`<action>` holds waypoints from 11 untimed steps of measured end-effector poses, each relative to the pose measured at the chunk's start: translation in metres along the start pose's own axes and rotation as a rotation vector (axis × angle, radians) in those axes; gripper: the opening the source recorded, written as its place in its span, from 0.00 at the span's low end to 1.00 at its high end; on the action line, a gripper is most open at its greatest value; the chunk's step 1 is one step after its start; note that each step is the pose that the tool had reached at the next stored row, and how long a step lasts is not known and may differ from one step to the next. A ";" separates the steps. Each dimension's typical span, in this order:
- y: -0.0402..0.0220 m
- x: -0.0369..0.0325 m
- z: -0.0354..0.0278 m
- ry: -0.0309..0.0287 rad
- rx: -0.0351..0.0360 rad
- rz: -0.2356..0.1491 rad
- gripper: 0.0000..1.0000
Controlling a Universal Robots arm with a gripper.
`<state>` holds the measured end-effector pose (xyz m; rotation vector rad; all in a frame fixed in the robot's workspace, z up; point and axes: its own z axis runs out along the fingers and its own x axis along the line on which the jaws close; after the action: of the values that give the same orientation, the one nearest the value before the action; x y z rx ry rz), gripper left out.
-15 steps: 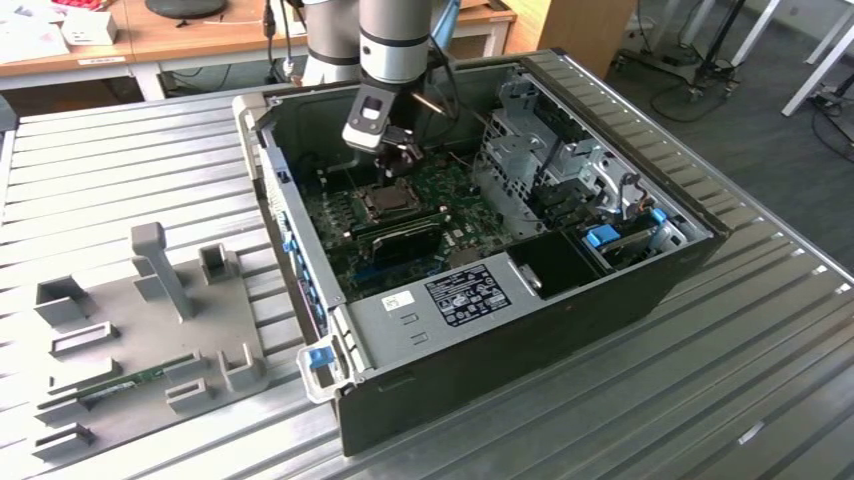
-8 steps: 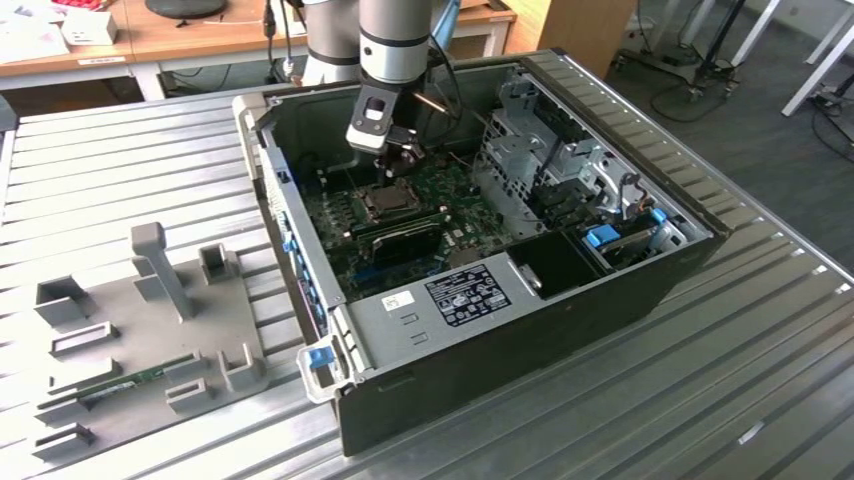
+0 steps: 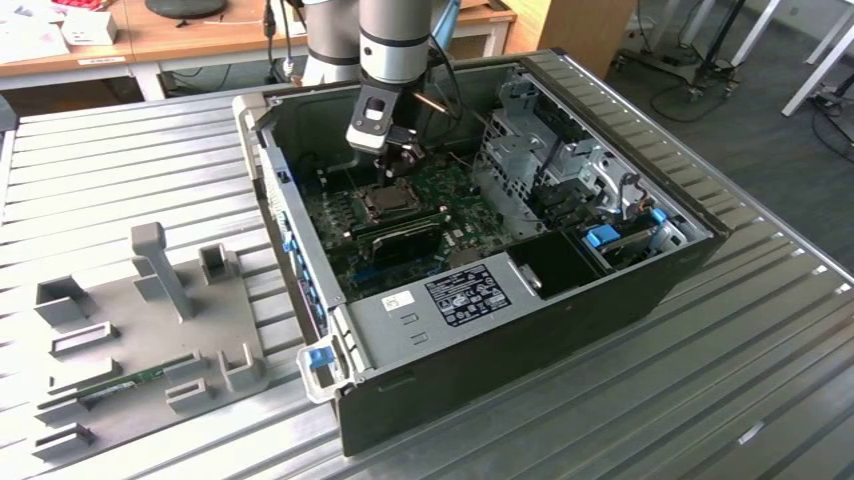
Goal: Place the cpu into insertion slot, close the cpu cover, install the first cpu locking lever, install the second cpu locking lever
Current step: 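Close the cpu cover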
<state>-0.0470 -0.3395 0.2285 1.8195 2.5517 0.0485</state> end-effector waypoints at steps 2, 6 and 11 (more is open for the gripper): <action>0.0000 0.0000 0.0000 0.0004 0.0002 -0.014 0.10; 0.0000 0.0000 0.0001 0.0006 0.0001 -0.018 0.10; 0.0000 0.0000 0.0000 0.0011 -0.0001 -0.031 0.10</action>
<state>-0.0470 -0.3395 0.2285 1.7803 2.5796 0.0495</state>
